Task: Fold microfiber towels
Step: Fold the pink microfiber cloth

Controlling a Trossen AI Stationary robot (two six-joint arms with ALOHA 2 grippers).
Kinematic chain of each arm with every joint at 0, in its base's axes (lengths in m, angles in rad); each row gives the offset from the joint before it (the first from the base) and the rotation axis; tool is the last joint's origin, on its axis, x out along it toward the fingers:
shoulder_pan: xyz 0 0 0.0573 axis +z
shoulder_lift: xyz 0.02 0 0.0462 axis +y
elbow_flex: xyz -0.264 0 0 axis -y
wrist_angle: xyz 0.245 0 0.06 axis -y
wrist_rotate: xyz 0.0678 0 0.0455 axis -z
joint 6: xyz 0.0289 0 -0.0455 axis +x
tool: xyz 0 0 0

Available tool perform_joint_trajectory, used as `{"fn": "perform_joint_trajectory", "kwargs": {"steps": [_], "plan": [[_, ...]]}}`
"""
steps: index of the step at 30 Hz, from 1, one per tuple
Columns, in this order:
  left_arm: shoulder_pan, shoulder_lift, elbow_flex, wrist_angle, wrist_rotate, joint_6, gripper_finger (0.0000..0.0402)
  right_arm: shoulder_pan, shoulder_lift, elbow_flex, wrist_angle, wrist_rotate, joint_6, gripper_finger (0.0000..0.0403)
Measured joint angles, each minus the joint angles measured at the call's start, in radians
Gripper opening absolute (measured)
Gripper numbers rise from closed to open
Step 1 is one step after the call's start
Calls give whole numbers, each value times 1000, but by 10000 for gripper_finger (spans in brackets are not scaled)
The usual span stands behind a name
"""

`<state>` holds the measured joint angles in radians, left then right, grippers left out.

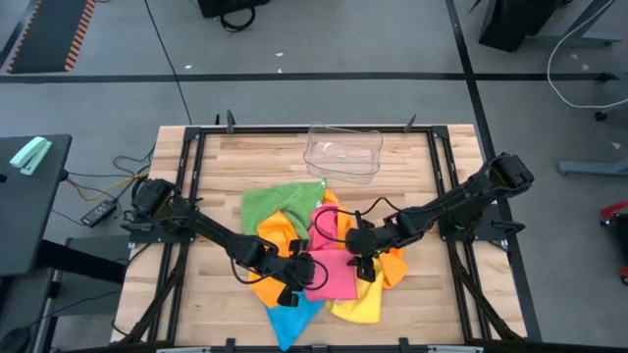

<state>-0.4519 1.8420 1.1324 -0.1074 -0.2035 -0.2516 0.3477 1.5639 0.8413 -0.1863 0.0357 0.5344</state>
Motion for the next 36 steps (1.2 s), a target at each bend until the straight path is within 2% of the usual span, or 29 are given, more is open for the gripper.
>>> {"fn": "perform_joint_trajectory", "kwargs": {"steps": [5,15,22,26,28,32,36], "plan": [[0,0,0,-5,0,1,136,0,0,0,4,5,-22,129],[0,-9,0,-69,0,8,138,0,-9,0,-2,30,-111,16],[28,-36,-1,-87,-31,9,147,23,-54,0,-50,23,-92,9],[94,-43,0,-77,-44,20,165,48,-55,0,-55,23,-93,8],[140,-42,0,-79,16,28,178,58,-55,1,-54,23,-102,8],[237,-36,-1,-80,214,28,203,70,-55,1,-53,23,-129,8],[306,-36,-1,-79,338,28,220,70,-55,1,-52,23,-146,7]]}}
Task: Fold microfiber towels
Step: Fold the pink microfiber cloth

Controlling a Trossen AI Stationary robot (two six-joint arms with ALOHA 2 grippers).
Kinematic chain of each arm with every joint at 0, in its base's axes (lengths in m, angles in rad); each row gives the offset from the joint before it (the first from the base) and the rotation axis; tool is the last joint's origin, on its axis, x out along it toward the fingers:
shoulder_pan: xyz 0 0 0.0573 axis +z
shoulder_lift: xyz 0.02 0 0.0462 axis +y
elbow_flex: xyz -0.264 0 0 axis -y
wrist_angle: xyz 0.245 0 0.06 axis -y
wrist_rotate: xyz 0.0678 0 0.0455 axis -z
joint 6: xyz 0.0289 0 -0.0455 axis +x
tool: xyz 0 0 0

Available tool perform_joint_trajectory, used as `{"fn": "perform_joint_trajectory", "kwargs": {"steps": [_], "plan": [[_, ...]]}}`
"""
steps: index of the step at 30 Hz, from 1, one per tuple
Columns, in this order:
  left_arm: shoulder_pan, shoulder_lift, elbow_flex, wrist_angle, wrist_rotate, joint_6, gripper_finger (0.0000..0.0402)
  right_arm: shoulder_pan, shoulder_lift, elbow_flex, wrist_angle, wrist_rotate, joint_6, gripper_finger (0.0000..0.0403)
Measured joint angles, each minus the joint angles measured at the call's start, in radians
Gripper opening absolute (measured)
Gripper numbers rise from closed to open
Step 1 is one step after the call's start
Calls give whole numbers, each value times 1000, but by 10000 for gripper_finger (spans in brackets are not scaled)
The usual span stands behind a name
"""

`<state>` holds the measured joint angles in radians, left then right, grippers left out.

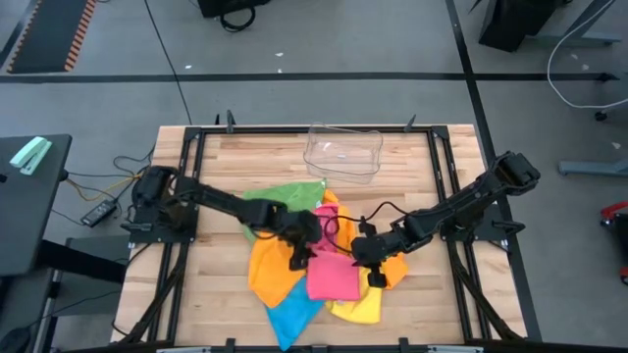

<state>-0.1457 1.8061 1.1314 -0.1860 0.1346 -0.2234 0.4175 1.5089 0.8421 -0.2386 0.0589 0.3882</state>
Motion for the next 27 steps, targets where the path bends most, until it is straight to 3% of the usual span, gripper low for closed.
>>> {"fn": "perform_joint_trajectory", "kwargs": {"steps": [6,16,21,27], "plan": [[63,35,0,16,228,7,222,0,0,0,0,15,-7,7],[76,91,1,74,411,26,218,-1,1,0,4,19,-15,6],[74,89,1,70,440,28,198,-1,1,0,4,19,-14,6],[76,73,0,62,439,71,138,-1,1,0,3,19,-13,6]]}}
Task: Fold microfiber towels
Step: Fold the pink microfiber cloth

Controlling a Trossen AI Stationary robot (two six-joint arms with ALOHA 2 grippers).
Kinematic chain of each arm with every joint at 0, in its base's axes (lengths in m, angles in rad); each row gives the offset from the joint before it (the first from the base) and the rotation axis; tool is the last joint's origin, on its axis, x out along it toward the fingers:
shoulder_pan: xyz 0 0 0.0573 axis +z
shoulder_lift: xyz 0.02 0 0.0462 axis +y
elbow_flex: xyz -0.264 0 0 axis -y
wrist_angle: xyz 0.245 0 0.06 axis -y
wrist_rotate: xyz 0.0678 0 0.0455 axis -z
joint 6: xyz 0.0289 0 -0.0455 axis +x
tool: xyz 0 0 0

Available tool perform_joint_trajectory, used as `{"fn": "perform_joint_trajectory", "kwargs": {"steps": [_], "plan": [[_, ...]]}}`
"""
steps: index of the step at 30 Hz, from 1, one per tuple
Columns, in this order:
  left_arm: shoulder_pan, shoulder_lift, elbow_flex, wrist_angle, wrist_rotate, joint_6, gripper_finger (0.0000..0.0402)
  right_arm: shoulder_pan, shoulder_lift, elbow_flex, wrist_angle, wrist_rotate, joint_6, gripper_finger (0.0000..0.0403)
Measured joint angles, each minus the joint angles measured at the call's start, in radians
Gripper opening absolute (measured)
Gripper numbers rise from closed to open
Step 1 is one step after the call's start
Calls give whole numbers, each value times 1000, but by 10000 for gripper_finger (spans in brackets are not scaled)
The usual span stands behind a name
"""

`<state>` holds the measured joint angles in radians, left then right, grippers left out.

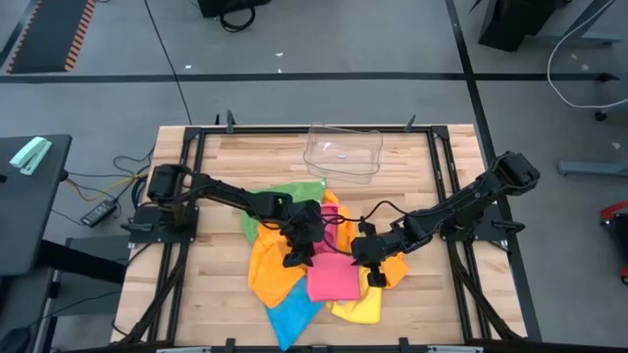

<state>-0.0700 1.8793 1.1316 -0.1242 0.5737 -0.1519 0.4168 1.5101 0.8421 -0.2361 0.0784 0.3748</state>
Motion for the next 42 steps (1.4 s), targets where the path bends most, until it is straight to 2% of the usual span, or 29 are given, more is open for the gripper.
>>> {"fn": "perform_joint_trajectory", "kwargs": {"steps": [3,7,8,11,16,22,27,29,33,38,42], "plan": [[0,-8,1,1,-3,4,95,0,0,0,0,3,1,9],[-12,-8,23,-55,-62,26,22,0,0,0,0,24,2,20],[-17,-8,34,-76,-85,35,14,0,0,0,0,35,3,22],[-31,-8,63,-139,-145,42,20,0,0,0,-1,67,12,28],[-43,-9,82,-179,-160,37,30,-2,-21,0,-16,90,20,42],[-46,-9,82,-202,-163,34,10,19,-145,0,-111,206,28,56],[-47,-9,82,-202,-171,39,25,40,-202,1,-127,242,14,77],[-46,-9,82,-202,-188,53,30,60,-190,-2,-64,246,-11,90],[-41,-22,83,-198,-190,74,20,115,-115,-60,228,246,-123,108],[-39,-28,82,-194,-192,78,13,145,37,-124,574,268,-203,115],[-39,-28,82,-195,-194,78,29,145,188,-116,711,299,-247,112]]}}
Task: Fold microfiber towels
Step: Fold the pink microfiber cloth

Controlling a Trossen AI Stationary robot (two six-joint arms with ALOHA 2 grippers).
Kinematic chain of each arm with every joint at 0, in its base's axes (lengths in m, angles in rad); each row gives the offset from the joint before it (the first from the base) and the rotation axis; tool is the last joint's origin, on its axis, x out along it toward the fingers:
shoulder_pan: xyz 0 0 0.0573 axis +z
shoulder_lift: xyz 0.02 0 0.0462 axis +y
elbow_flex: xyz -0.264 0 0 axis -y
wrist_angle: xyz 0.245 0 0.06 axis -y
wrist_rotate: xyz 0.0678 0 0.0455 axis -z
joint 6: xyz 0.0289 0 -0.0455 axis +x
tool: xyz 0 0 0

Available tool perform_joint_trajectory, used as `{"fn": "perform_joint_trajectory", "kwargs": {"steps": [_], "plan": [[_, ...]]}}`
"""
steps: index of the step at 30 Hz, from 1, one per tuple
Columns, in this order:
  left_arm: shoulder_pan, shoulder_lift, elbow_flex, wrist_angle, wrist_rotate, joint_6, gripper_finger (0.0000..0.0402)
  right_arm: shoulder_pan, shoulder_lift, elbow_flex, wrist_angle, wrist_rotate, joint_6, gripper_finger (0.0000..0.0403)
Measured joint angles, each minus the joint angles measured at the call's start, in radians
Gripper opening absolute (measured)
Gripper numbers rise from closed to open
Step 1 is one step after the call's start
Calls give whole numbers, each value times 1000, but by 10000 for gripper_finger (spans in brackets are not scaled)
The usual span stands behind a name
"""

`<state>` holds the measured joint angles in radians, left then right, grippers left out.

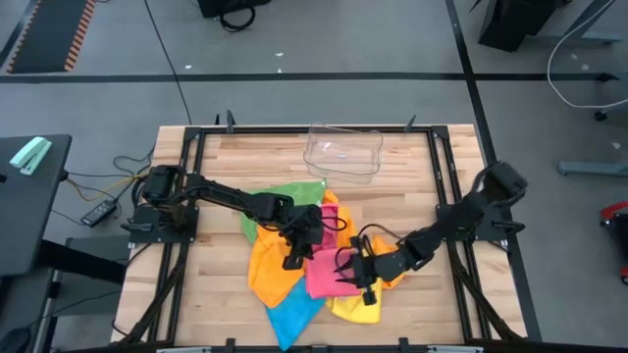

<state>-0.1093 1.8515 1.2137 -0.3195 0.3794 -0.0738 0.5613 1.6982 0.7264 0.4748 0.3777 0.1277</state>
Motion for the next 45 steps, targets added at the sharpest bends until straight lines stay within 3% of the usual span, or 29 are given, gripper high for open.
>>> {"fn": "perform_joint_trajectory", "kwargs": {"steps": [8,17,23,28,33,37,41,45], "plan": [[0,0,0,1,-2,2,17,32,170,59,47,190,-47,96],[-19,0,0,36,-61,26,28,34,248,59,30,207,-42,94],[-64,0,0,59,-107,43,21,62,144,59,-1,256,-85,94],[-114,0,0,92,-115,69,25,66,-30,59,-217,280,-9,94],[-146,0,0,92,-169,95,31,45,-169,58,-373,217,-10,111],[-158,0,0,91,-178,124,24,11,-234,58,-427,105,-56,142],[-159,0,0,91,-177,133,22,-65,-251,58,-493,18,15,176],[-161,0,0,91,-178,132,27,-155,-221,58,-504,-165,89,198]]}}
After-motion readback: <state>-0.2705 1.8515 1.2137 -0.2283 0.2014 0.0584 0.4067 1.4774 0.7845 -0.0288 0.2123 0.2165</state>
